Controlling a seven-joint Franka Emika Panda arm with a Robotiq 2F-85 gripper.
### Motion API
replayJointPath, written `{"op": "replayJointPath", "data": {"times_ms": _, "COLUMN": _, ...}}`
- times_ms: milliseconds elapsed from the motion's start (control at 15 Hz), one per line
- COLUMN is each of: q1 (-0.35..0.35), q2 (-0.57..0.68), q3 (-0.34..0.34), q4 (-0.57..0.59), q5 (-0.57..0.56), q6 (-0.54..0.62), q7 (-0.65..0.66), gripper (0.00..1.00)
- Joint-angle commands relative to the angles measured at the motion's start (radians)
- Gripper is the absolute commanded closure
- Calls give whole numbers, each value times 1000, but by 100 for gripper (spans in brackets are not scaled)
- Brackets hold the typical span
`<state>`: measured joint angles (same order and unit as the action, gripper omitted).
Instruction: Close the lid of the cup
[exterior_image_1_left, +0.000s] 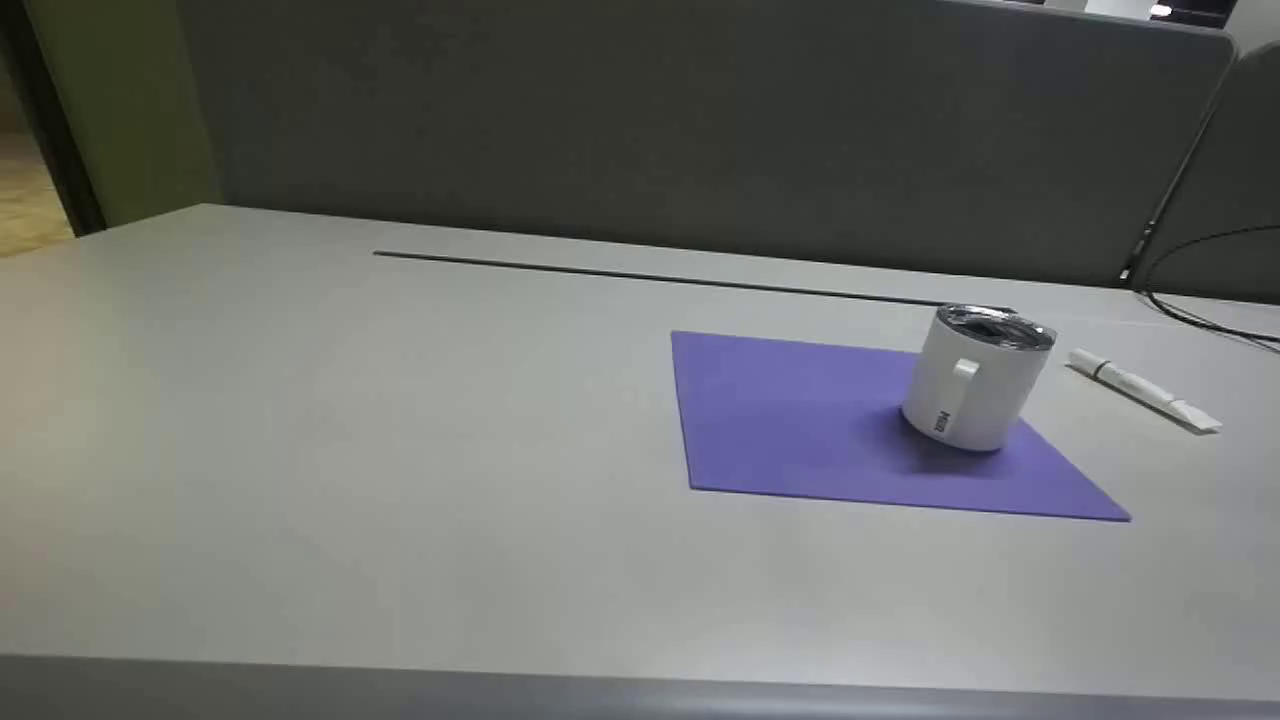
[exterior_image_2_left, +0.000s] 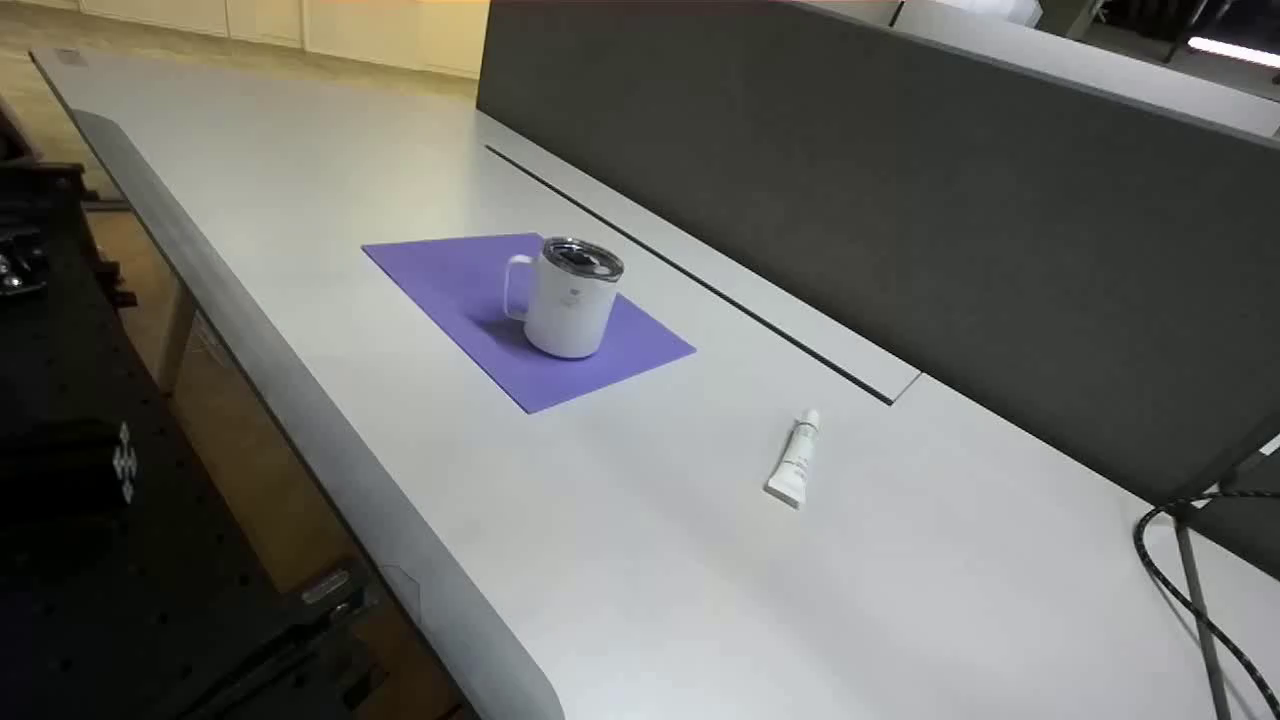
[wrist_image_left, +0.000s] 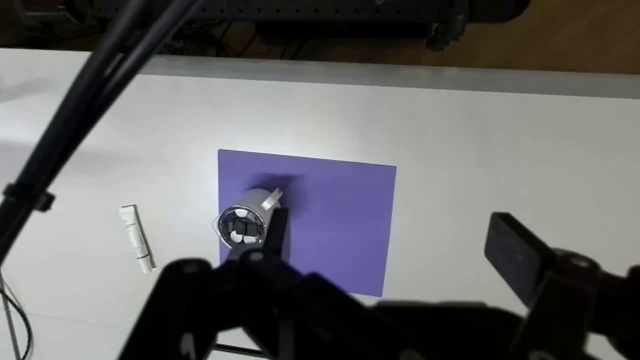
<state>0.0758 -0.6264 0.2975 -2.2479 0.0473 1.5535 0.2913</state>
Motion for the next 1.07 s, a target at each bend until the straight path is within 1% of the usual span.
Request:
{"op": "replayJointPath", "data": {"times_ms": 0, "q1": 19, "q2": 6, "q3": -13, "q4": 3, "q5": -8, "q6": -1, "q7": 9, "gripper": 0}}
{"op": "replayJointPath", "data": {"times_ms": 533, "q1": 19, "q2": 4, "q3": -13, "q4": 4, "q5": -8, "q6": 0, "q7": 9, "gripper": 0}}
{"op": "replayJointPath", "data": {"times_ms": 600, "q1": 12, "q2": -3, "q3": -38, "q4": -21, "q5": -4, "q6": 42, "q7": -7, "gripper": 0}}
{"op": "replayJointPath", "data": {"times_ms": 667, "q1": -8, "q2": -10, "q3": -54, "q4": -45, "q5": -11, "q6": 87, "q7": 10, "gripper": 0}}
{"op": "replayJointPath", "data": {"times_ms": 867, "q1": -61, "q2": -3, "q3": -125, "q4": -135, "q5": -36, "q6": 281, "q7": 4, "gripper": 0}}
{"op": "replayJointPath", "data": {"times_ms": 933, "q1": -81, "q2": 11, "q3": -146, "q4": -158, "q5": -52, "q6": 347, "q7": 0, "gripper": 25}}
{"op": "replayJointPath", "data": {"times_ms": 1000, "q1": -106, "q2": 35, "q3": -167, "q4": -179, "q5": -68, "q6": 411, "q7": 2, "gripper": 25}}
